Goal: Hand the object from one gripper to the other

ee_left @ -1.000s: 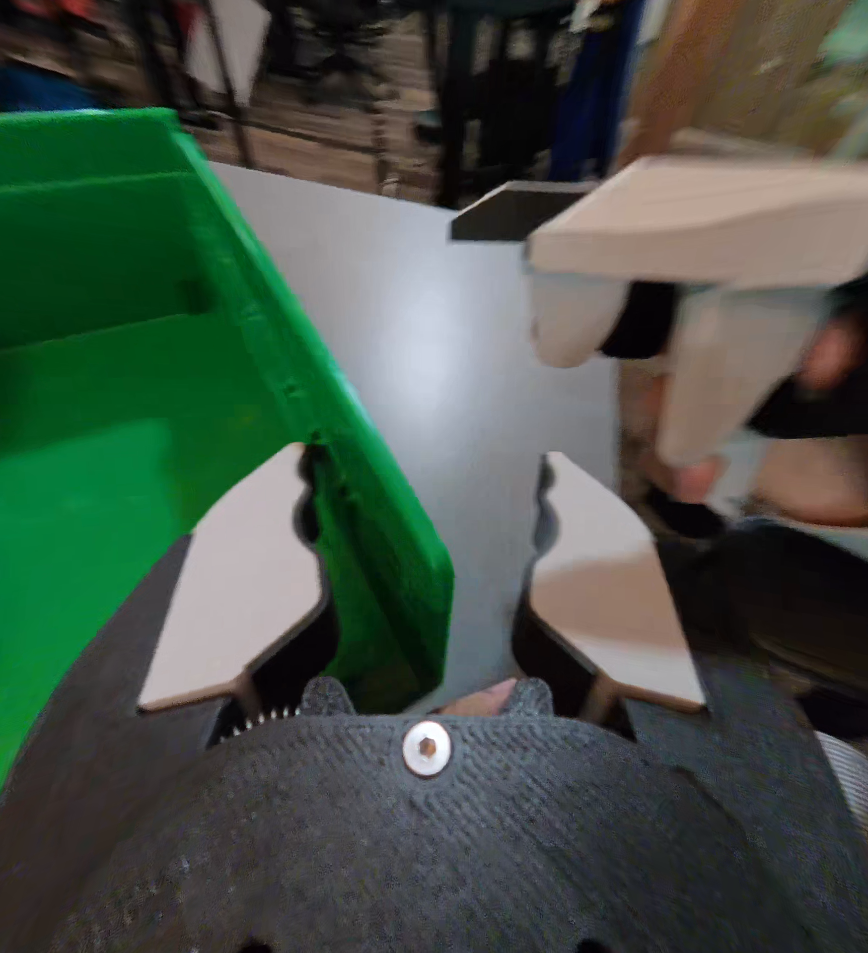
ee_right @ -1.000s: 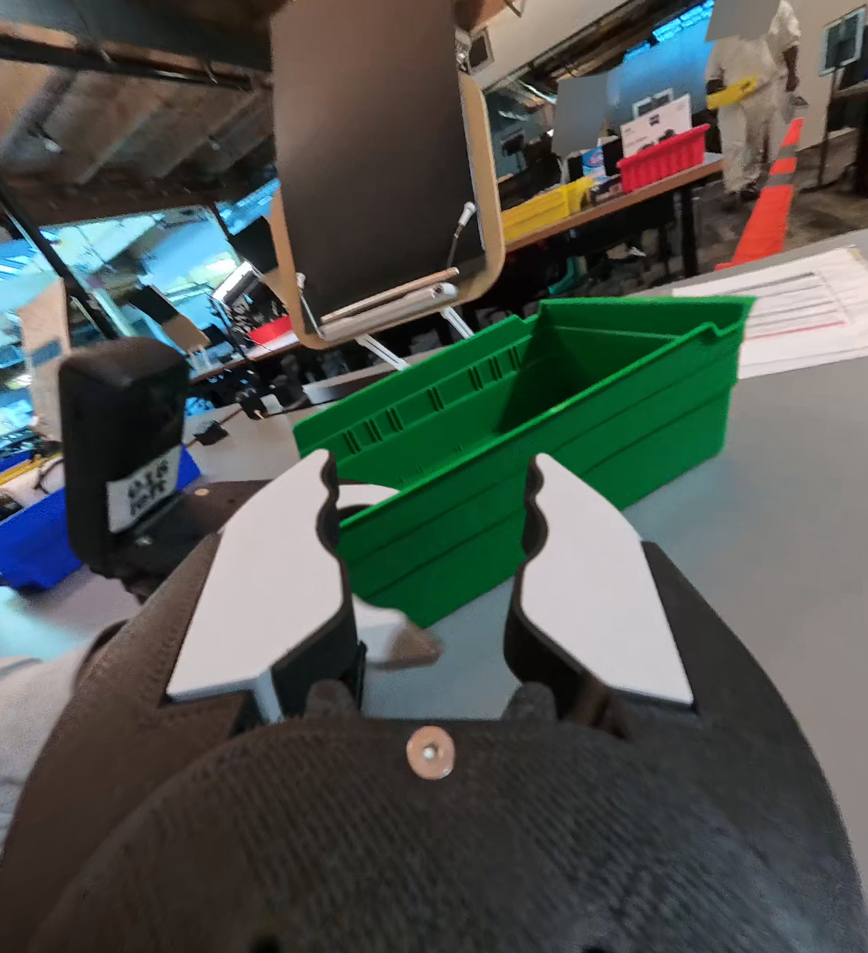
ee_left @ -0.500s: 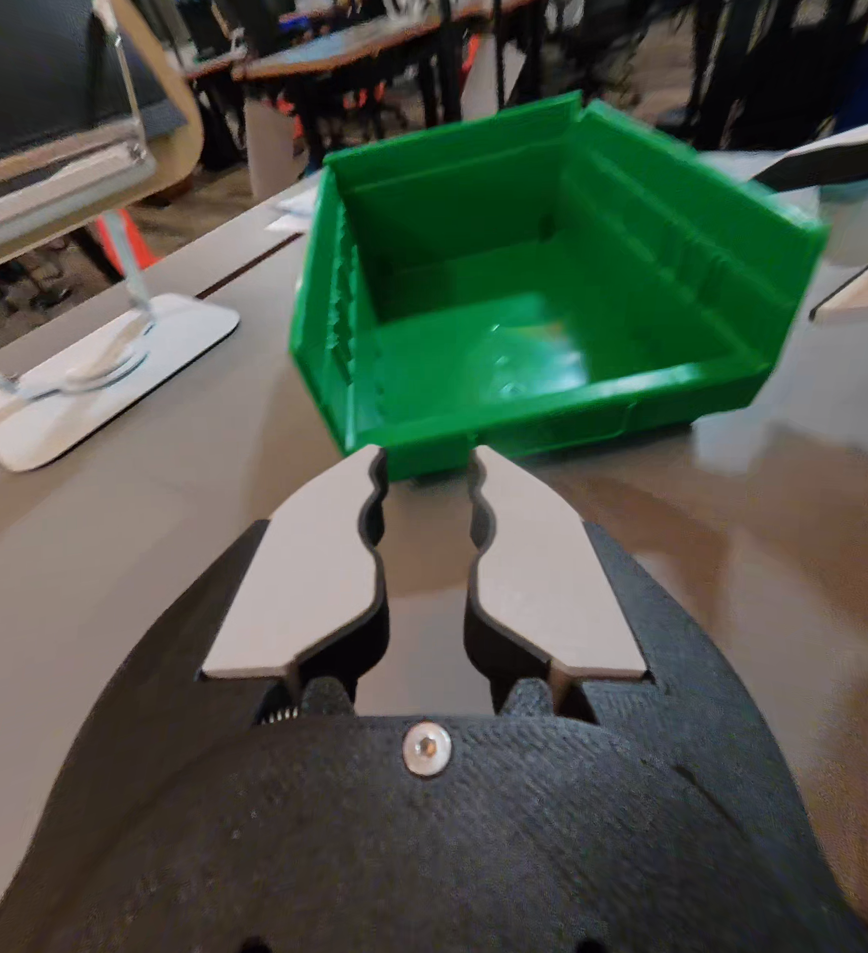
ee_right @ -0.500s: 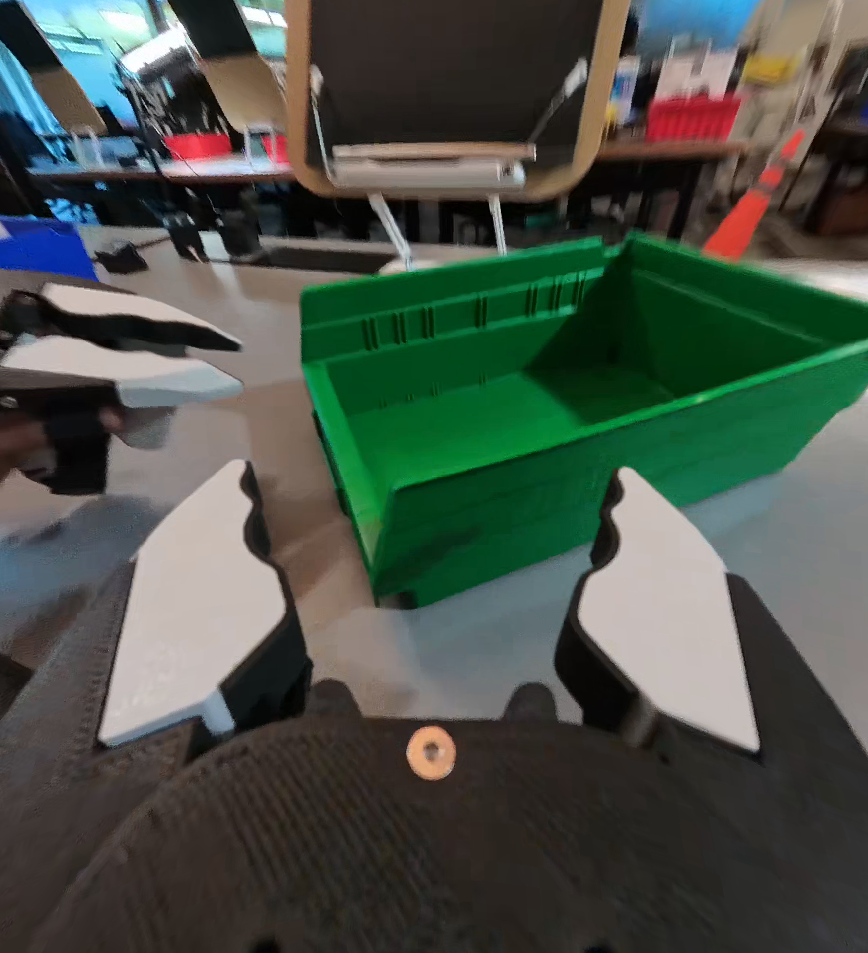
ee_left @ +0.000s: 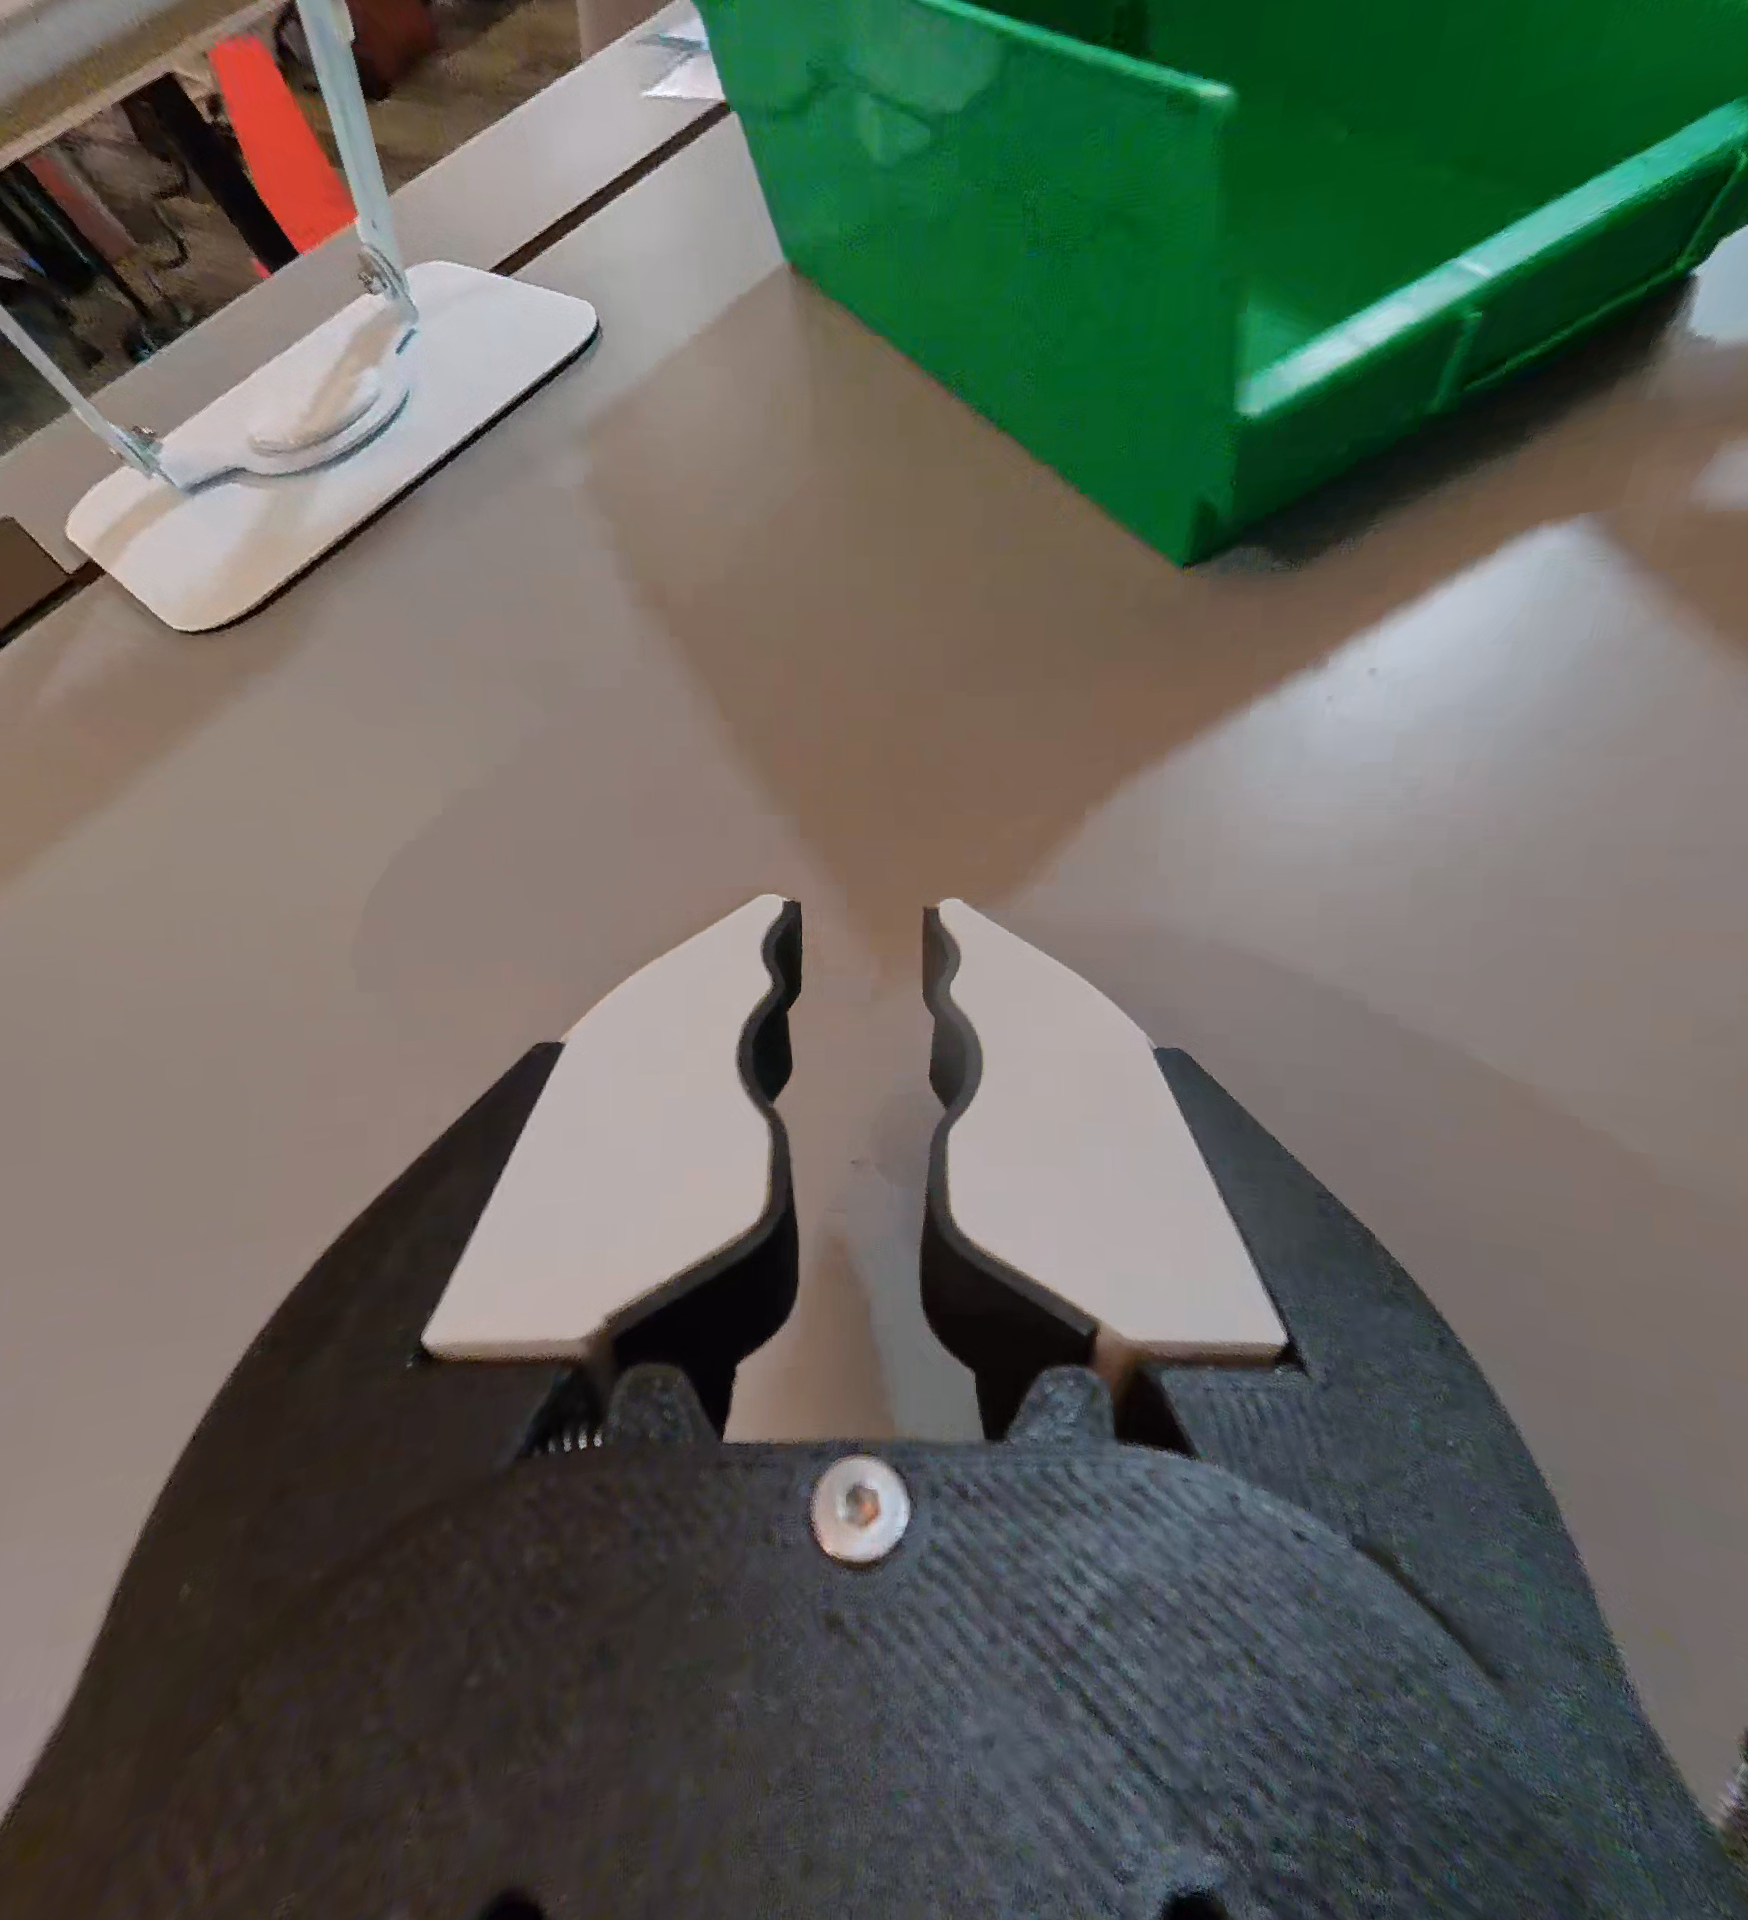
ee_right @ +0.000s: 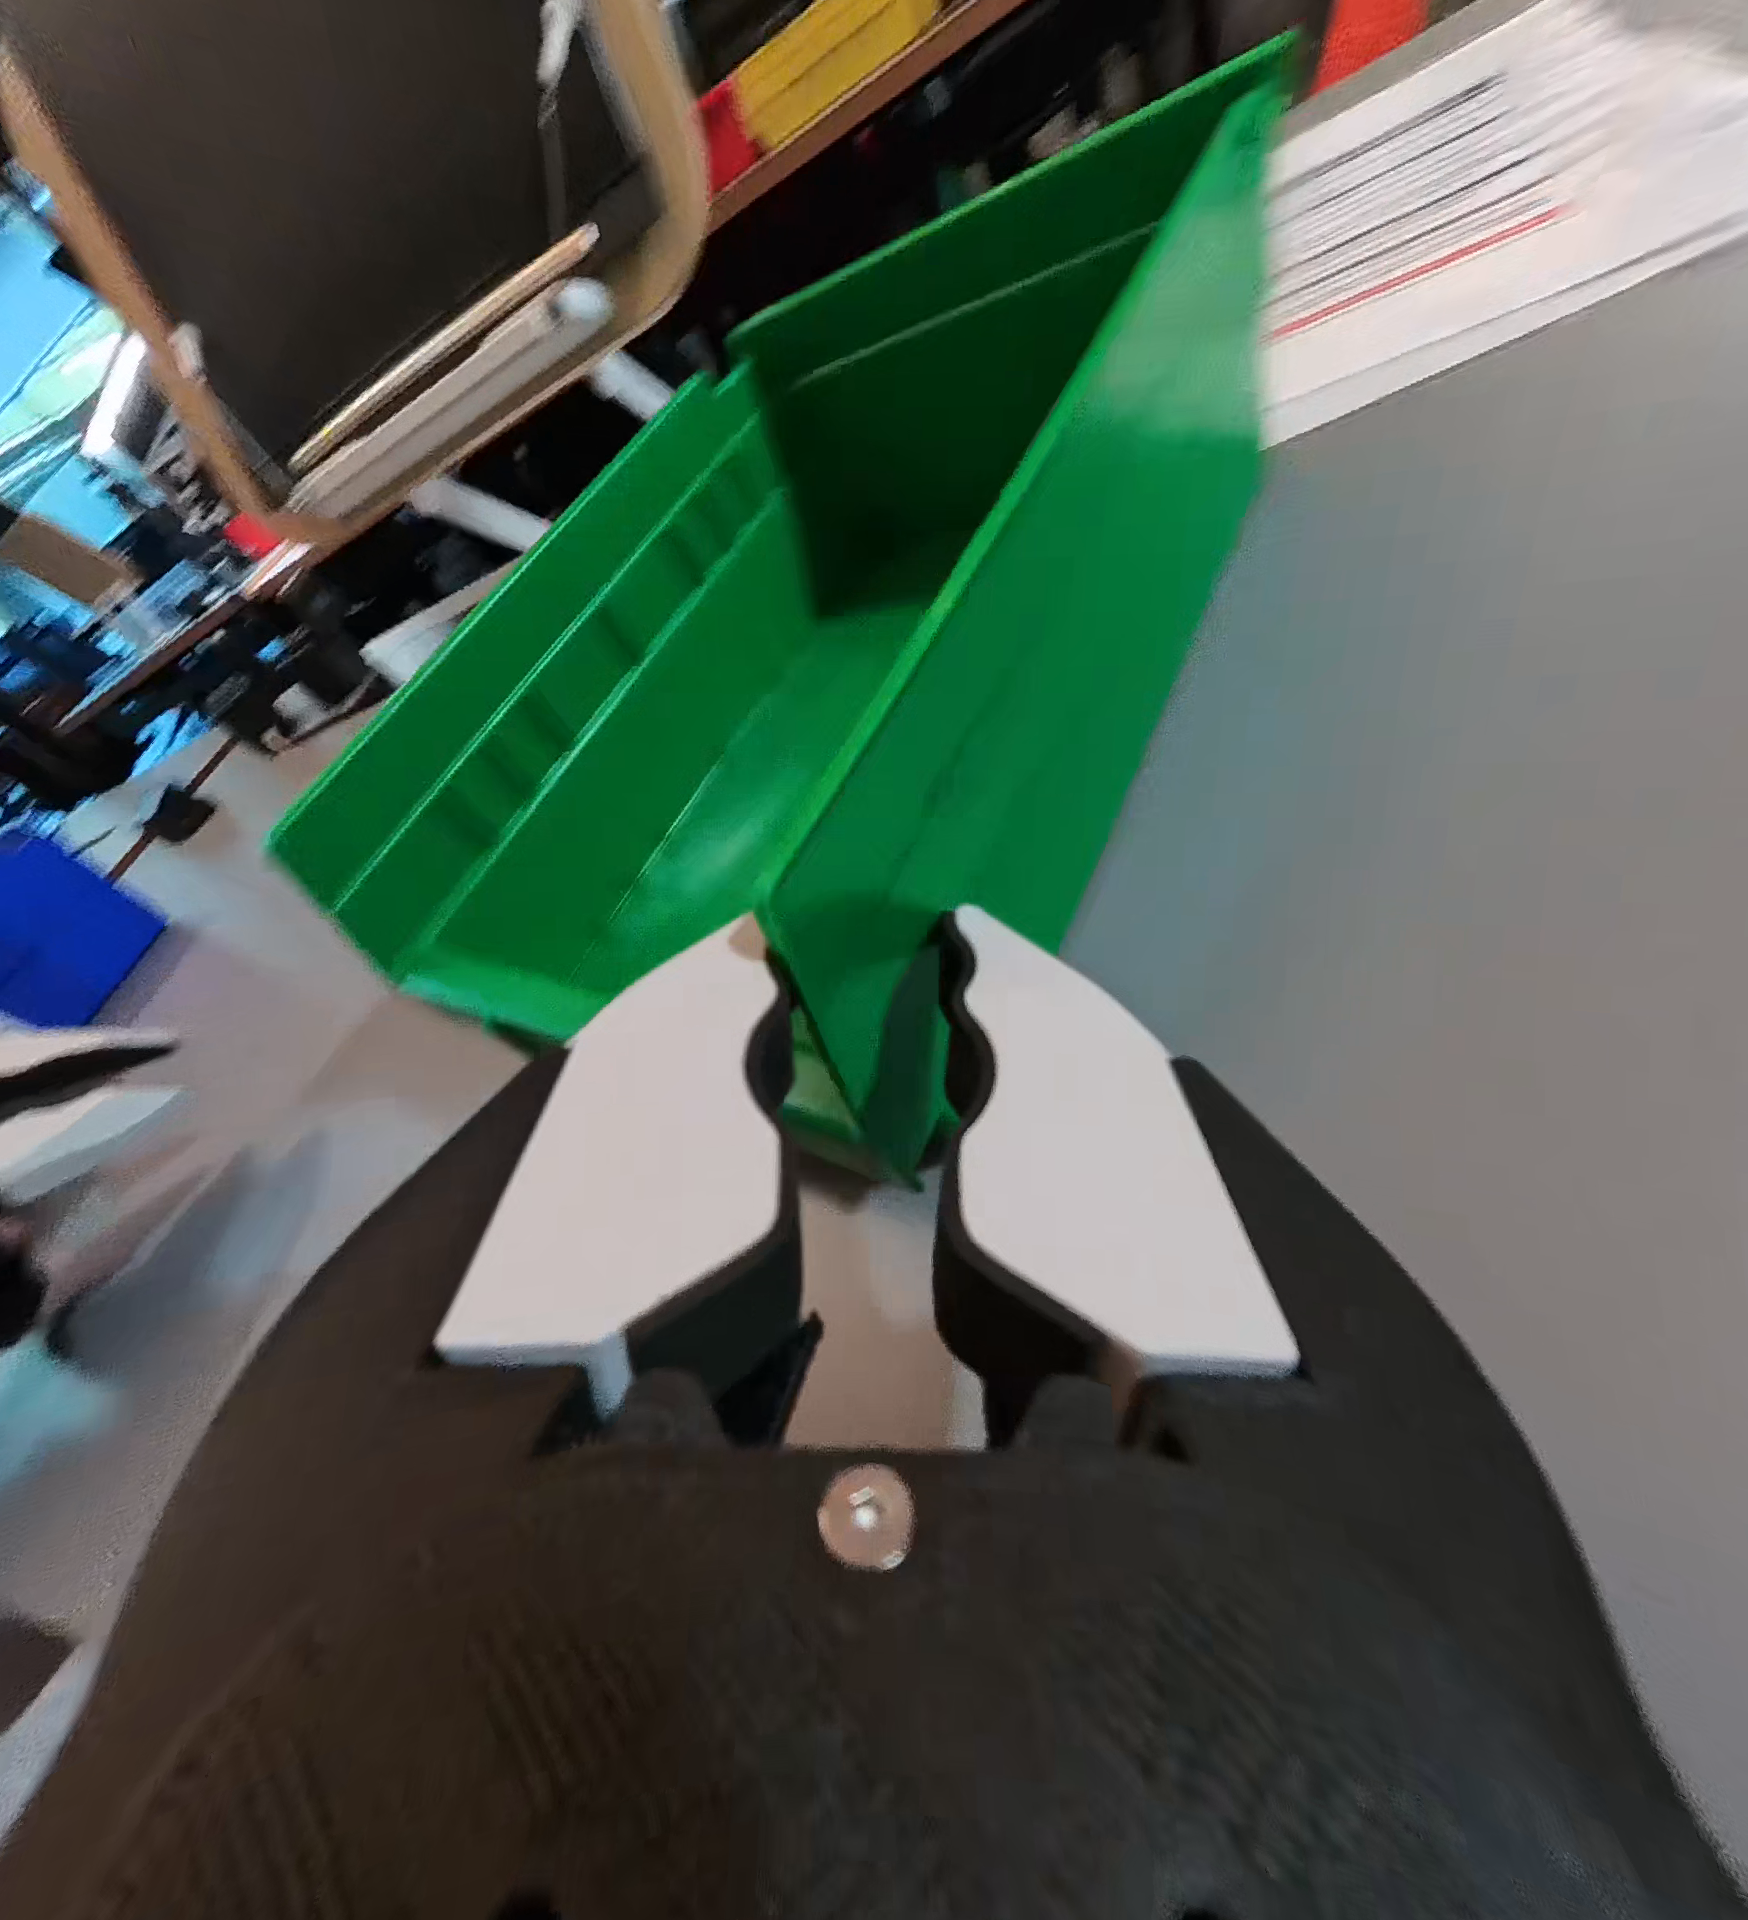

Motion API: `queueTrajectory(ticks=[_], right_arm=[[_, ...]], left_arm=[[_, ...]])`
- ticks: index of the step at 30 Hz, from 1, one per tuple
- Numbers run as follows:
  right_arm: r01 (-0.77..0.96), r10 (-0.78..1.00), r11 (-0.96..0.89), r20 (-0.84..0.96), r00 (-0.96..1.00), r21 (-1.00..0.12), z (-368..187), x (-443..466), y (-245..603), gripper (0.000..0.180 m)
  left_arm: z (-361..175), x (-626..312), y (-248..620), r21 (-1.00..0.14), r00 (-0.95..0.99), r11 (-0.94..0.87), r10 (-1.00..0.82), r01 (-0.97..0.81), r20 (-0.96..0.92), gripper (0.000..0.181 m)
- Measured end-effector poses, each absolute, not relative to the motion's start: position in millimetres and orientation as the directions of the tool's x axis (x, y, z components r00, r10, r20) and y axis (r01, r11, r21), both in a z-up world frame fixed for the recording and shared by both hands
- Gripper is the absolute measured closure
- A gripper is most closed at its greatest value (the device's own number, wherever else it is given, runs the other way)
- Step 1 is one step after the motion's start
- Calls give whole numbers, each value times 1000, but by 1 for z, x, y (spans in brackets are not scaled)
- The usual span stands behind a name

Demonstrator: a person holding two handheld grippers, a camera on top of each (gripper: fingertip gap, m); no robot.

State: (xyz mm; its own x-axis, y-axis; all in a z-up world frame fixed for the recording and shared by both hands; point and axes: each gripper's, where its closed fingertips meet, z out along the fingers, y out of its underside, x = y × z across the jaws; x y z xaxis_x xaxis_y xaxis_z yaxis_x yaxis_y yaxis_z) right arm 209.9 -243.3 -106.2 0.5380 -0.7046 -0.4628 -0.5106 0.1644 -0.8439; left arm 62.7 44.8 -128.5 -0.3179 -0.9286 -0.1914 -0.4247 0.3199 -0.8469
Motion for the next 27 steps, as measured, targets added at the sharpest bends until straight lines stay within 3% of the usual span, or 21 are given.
queueTrajectory(ticks=[8,22,23,25,27], right_arm=[[-434,-824,240,-418,382,-868,-101,250,-331,172],[-398,-859,200,-356,369,-895,-103,262,-380,171],[-380,-866,213,-354,352,-900,-99,261,-385,168],[-247,-876,274,-347,335,-929,-72,259,-398,134],[-89,-857,355,-362,366,-930,-36,246,-406,126]], left_arm=[[-97,58,45,-929,-307,186,-948,-321,-84,161],[-101,78,50,-932,-321,127,-947,-340,-12,163],[-102,79,50,-931,-322,130,-947,-341,-14,163],[-103,81,52,-930,-319,133,-948,-342,-18,163],[-105,82,54,-928,-316,125,-949,-350,-8,163]])
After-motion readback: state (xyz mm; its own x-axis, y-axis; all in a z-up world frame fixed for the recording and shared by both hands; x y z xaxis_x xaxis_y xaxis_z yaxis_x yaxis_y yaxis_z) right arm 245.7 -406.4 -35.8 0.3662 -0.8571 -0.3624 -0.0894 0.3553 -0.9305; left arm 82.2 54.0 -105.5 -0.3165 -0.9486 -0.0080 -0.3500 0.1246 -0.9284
